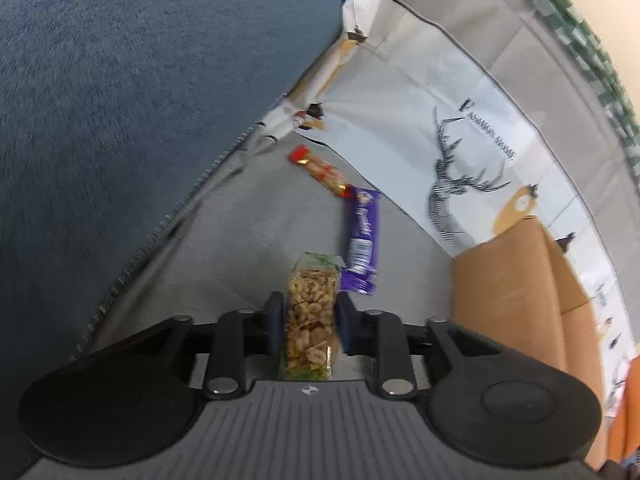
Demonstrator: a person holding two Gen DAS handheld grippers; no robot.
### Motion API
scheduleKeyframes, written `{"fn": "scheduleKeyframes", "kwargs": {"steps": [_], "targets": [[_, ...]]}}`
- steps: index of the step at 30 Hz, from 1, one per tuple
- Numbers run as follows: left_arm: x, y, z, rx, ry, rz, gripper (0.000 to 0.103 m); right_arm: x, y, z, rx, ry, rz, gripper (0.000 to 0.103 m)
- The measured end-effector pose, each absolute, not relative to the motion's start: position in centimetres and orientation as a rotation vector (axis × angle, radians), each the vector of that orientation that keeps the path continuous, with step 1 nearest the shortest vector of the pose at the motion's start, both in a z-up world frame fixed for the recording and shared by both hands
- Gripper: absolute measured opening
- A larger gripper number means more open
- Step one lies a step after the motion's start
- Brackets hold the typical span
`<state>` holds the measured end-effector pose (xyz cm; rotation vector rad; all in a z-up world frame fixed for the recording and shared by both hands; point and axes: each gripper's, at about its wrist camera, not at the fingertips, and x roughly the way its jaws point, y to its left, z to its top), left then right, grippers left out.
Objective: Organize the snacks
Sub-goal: 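Grasp the clear nut bag with the left tool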
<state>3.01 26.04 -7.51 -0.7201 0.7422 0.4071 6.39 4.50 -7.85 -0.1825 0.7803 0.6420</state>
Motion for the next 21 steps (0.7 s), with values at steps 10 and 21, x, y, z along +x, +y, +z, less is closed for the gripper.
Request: {"fn": "scheduleKeyframes", "kwargs": {"steps": [10,21], "targets": [[4.7,24.9,-7.2,-0.546,0.857,0.487,0.082,6.8,5.1,-8.5,-0.197,0.818,0.639,0.030],[5.3,23.4,-10.1,-0.380,1.004,0.431,0.089,7.6,5.7,-8.6,-0.213,0.825,0.614,0.037]]}}
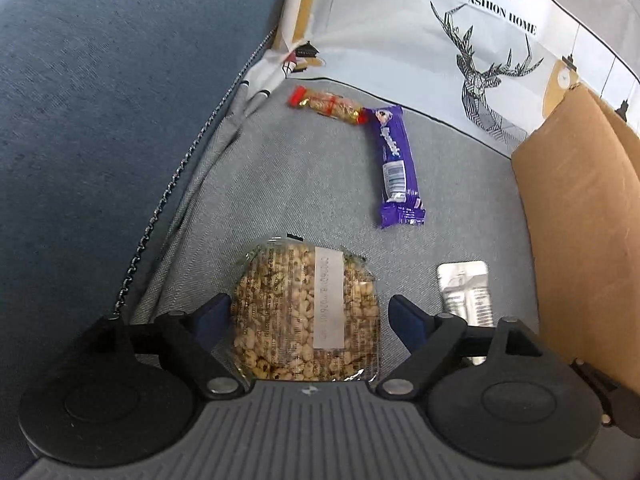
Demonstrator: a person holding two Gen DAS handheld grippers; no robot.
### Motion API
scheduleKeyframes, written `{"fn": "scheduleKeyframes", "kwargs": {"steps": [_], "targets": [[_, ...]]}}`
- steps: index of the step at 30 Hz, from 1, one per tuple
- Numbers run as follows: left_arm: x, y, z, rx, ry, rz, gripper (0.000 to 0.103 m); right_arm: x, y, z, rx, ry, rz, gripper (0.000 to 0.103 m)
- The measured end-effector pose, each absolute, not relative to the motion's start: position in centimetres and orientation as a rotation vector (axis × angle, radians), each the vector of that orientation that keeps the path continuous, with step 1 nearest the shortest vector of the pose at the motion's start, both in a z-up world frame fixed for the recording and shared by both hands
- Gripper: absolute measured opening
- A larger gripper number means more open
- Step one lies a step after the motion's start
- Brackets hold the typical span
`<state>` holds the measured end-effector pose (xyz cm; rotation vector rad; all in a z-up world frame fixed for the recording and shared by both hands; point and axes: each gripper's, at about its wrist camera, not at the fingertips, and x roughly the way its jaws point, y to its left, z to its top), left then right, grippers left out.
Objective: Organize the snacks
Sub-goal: 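Grasp the clear nut bag with the left tool, then lift the nut bag with the left tool while the right tool lifts the silver pack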
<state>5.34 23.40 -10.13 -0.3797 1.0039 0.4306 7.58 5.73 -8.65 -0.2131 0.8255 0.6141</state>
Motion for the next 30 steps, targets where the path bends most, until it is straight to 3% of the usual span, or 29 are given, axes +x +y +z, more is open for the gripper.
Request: {"fn": "scheduleKeyframes", "kwargs": {"steps": [6,12,30], "targets": [[6.1,23.2,-10.7,-0.360,1.009,0.432,0.089,7.6,5.8,-8.9,-0.234,0.807,0.615,0.036],[6.6,22.8,-10.3,-0.285,0.979,0.428,0.083,7.7,5.7,-8.6,-0.218,0.780,0.609,0.025],[6.7,24.0,-10.3,-0.368,0.976,0.412,0.083,7.7,5.9,-8.8,-0.230,0.798,0.606,0.025]]}}
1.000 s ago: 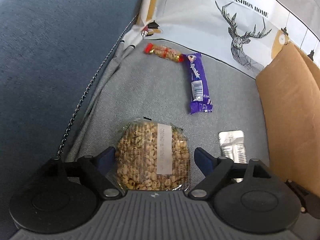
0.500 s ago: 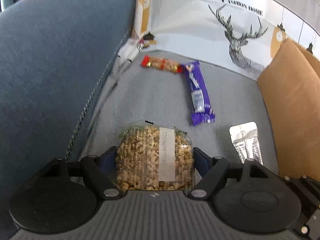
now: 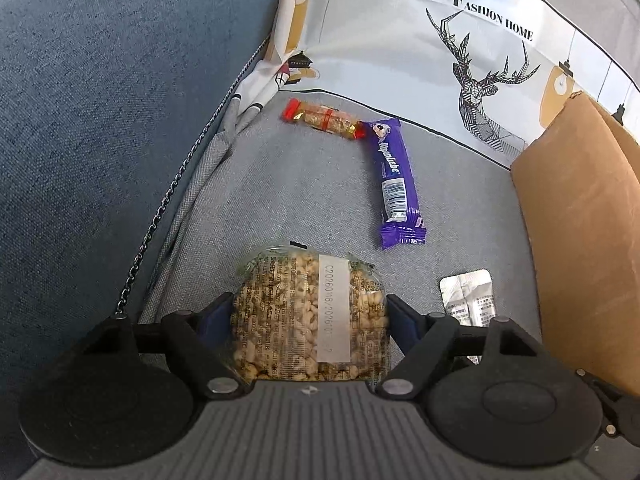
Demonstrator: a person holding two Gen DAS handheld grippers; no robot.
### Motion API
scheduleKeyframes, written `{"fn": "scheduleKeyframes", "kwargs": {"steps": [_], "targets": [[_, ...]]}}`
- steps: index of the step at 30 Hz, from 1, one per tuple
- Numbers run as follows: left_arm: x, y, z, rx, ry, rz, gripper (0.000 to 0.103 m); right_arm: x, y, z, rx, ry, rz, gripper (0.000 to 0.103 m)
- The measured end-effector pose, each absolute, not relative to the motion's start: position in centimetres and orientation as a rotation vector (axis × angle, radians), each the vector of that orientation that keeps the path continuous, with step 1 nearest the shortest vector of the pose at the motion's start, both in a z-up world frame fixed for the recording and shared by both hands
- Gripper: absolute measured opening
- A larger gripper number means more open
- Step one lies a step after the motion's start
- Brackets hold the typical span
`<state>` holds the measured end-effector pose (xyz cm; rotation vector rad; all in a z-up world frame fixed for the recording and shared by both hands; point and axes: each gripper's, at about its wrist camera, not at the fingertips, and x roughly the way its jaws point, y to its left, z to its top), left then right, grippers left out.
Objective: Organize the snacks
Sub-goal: 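Lift the nut bag with the left tool while the right tool lifts the silver pack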
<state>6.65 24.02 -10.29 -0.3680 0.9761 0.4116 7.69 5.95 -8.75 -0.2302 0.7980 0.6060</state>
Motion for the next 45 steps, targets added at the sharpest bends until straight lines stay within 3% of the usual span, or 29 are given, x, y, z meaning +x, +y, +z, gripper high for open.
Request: {"fn": "scheduleKeyframes", "kwargs": {"steps": [17,31,45], "targets": [[6.7,23.7,-9.8,-0.378,0.954,0.396,0.083,7.2,5.7,-7.6,-0.218,0.736,0.596,0.025],[4.7,23.4,-4.6,-0.412,0.644,0.392,0.083,4.2,4.0,-0.6,-0.167,0.479,0.592,0.022],[4.0,20.5,-1.2,-0.416,0.465,0.318,0.083,3.4,-2.3,5.7,-0.041,0.341,0.565,0.022]]}}
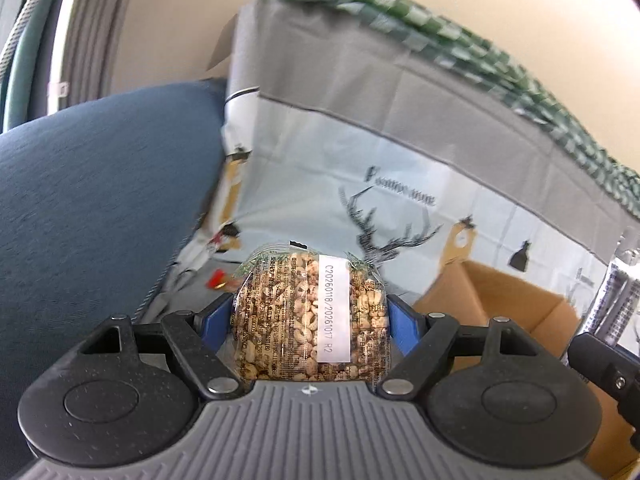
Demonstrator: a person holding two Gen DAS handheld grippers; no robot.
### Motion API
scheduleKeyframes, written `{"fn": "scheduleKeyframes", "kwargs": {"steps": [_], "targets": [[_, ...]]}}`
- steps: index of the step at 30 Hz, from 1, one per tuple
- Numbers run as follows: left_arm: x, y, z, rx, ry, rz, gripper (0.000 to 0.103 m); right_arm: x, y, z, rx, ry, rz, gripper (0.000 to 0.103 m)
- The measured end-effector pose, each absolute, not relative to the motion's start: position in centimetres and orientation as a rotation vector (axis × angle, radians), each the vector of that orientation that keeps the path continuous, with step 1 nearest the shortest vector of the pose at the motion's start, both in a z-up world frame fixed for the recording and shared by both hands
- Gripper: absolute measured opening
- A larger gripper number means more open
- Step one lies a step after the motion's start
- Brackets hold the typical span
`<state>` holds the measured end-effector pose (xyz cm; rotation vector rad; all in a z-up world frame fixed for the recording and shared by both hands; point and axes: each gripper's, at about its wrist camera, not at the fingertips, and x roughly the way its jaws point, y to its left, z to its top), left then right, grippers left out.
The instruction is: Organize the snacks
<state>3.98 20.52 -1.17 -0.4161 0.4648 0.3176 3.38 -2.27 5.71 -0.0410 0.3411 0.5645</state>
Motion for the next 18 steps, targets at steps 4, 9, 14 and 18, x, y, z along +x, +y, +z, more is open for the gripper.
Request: {"fn": "scheduleKeyframes", "kwargs": {"steps": [4,9,14,18], "targets": [[4.1,18.4,-0.3,-0.401,0.419,0.270,0.083,4.3,-4.5,6.5,-0.015,0.334,0.525,0.020],[4.3,15.3,0.6,-0.375,0.361,0.196,0.083,5.0,-7.1,7.1,0.014,0.310,0.461,0.006],[4.7,13.3,0.9,-0.358,0.333,0.149,0.083,5.9,-8.6,6.6,0.034,0.343,0.430,0.003],[5.0,13.1,0.8,-0.317,0.344,0.179,0.083,6.1,-8.7,6.2,0.038,0.352,0.438,0.003]]}}
